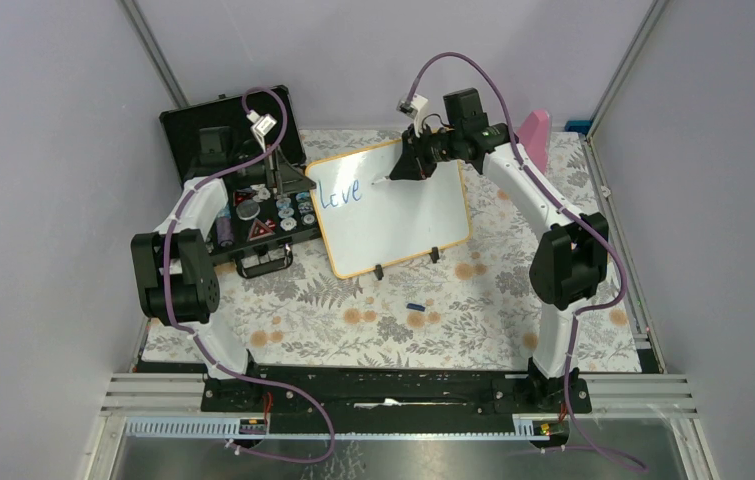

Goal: Write a sentence on the whiteboard

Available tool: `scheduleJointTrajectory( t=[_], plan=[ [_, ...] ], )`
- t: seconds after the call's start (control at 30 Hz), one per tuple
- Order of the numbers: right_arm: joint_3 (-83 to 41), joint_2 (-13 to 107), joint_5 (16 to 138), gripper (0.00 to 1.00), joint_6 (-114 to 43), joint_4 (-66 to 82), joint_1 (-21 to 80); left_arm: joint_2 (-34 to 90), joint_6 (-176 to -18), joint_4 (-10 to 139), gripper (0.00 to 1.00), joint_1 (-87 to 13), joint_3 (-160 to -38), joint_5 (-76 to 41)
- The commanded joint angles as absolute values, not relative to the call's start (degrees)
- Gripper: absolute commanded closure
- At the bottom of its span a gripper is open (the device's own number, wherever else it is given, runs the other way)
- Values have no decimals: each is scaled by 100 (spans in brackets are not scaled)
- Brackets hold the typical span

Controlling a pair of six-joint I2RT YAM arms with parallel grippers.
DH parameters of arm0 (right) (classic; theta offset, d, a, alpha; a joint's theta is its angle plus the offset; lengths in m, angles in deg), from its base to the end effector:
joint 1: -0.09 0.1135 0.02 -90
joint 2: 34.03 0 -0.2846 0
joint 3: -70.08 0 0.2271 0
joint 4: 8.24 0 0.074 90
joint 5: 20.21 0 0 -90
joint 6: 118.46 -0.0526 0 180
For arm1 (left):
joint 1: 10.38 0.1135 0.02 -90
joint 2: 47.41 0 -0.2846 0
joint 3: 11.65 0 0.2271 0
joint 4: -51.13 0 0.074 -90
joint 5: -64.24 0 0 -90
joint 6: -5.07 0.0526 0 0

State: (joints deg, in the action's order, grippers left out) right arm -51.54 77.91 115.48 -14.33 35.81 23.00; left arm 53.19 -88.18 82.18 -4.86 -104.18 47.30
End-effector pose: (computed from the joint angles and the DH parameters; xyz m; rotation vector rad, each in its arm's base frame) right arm 0.3921 0.2066 0.3532 -1.0883 1.8075 0.9483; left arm 0.3696 -0.0148 0.3050 0.5153 1.9194 -1.3706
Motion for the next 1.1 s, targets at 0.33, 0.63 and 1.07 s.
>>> scheduleJointTrajectory(
  t=[0.33, 0.63, 1.07],
  plan=[
    [-5289, 7854, 11382, 100, -1366, 3392, 2399, 5323, -8739, 8085, 90, -545, -10590, 4772],
    [-5204, 7780, 11404, 100, -1345, 3396, 2398, 5332, -8739, 8076, 100, -555, -10599, 4731],
    [-5207, 7780, 11278, 100, -1314, 3380, 2369, 5313, -8704, 8070, 100, -563, -10569, 4709]
  ],
)
